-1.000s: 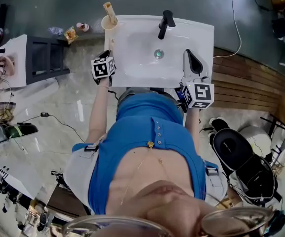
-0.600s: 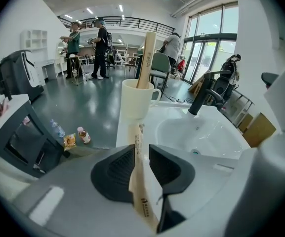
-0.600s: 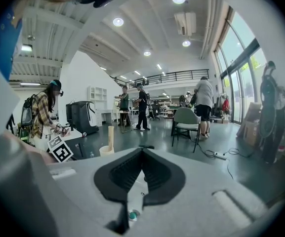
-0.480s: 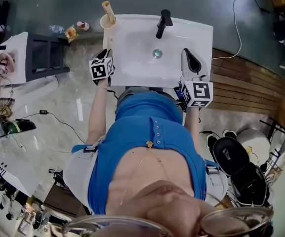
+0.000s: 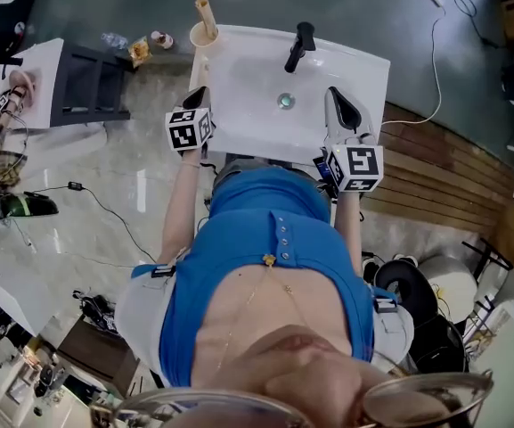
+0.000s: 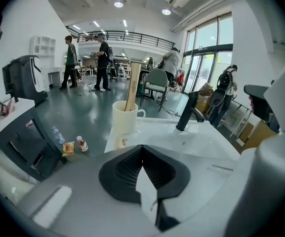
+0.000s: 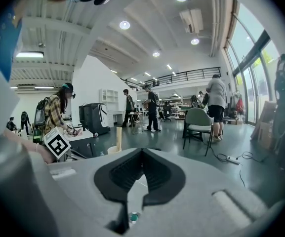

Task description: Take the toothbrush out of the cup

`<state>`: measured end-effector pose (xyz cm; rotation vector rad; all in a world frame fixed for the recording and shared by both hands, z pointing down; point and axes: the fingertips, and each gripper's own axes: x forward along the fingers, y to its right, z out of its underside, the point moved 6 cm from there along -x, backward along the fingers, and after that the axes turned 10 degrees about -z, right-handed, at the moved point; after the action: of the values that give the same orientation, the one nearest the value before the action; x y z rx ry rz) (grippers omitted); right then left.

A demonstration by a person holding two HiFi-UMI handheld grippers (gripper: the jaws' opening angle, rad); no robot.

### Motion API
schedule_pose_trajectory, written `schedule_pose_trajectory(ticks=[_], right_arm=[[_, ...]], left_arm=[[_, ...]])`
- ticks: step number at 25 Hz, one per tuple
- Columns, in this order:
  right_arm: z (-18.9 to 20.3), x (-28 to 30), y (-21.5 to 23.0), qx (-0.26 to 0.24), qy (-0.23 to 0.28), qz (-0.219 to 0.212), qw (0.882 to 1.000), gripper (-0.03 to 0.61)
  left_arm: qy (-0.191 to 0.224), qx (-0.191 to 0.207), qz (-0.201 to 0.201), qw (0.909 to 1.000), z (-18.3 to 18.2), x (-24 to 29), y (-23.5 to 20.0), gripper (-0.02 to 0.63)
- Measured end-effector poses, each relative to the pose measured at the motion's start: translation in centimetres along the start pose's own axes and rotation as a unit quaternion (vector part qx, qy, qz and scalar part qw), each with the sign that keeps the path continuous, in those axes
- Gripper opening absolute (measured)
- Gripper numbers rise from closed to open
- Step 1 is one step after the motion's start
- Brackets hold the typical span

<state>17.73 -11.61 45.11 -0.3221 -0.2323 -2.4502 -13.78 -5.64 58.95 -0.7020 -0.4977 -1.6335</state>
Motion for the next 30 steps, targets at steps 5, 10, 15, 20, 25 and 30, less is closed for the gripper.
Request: schedule_pose_trajectory(ticks=[5,10,15,20,25,30], right_arm=[[-0.2,0.1,0.3,-0.009,0.001,-0.034,0.999,0.002],[-0.3,0.3,0.4,-0.018,0.004,-0.069,0.997,0.002],[-0.6,0.5,0.1,-0.025,0.011,-0.101,0.994,0.002],[-0.6,0.8,-0.4,-0.025,0.017,-0.115,0.993,0.002],[-1.0,1.9,-1.3,-0.021,0.017,-0.124,0.992,0.002],[-1.6,4.0,-4.0,-0.027,0.014,-0.135,0.990,0.002]], left_arm=[[0.030,-0.020,0.003,0.9994,-0.6,-2.3,1.8,0.002],[0.082,-0.035,0.021,0.9957,-1.8,-4.9,4.4,0.002],[0.110,-0.033,0.025,0.9930,-2.6,-7.0,6.4,0.002],[0.132,-0.035,0.035,0.9900,-3.3,-8.2,7.3,0.002],[0.156,-0.037,0.051,0.9858,-4.5,-9.0,7.1,0.002],[0.172,-0.039,0.071,0.9817,-5.2,-9.6,6.0,0.002]])
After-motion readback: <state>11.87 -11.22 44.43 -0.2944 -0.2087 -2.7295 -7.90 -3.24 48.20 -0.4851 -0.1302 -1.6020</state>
